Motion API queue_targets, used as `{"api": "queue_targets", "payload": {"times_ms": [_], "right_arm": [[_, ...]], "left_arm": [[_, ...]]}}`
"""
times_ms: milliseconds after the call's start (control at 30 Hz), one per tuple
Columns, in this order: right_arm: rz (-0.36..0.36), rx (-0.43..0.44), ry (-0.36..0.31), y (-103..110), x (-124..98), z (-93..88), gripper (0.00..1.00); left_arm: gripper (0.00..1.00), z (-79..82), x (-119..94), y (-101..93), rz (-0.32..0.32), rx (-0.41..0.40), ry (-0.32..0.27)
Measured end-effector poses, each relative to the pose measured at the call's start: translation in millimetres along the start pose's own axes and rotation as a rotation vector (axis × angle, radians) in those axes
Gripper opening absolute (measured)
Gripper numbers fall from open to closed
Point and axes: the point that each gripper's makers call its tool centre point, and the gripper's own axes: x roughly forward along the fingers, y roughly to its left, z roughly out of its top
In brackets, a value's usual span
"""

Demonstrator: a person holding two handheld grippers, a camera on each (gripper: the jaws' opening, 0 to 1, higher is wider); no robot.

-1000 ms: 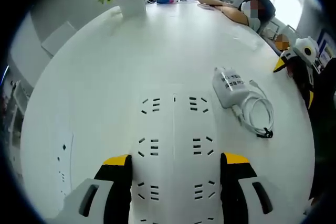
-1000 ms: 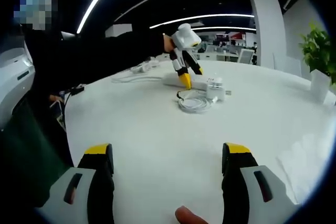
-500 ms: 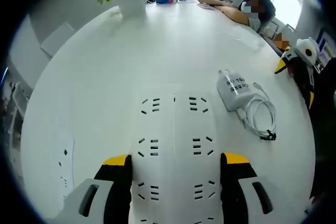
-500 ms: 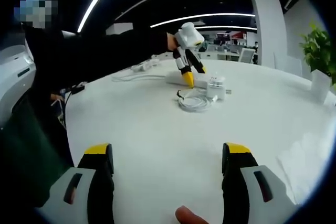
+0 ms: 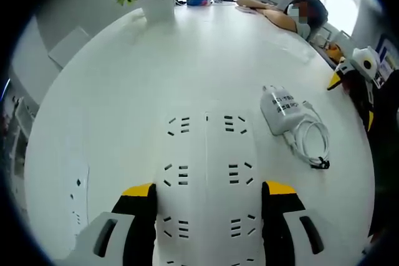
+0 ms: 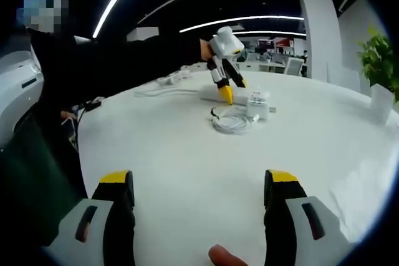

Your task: Straighten the power strip on the desk, plug the charger into it

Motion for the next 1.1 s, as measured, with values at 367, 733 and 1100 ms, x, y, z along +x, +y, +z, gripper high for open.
{"api": "queue_targets", "payload": {"times_ms": [367,733,1100], "right_arm": [[-0.005,-0.032,0.001,1.8,-8.3,11.5,0.87],[-0.016,-0.049,0.011,6.2,-12.7,15.2,0.87],[-0.029,-0.06,0.013,12.2,-19.4,18.6,0.87]], "left_arm": [[0.72,0.5,0.8,-0.7,0.003,-0.009,-0.065],[0.72,-1.1,-1.5,-1.6,0.026,-0.03,-0.106],[0.69,-11.3,-19.3,-3.5,0.059,-0.033,-0.115]]}}
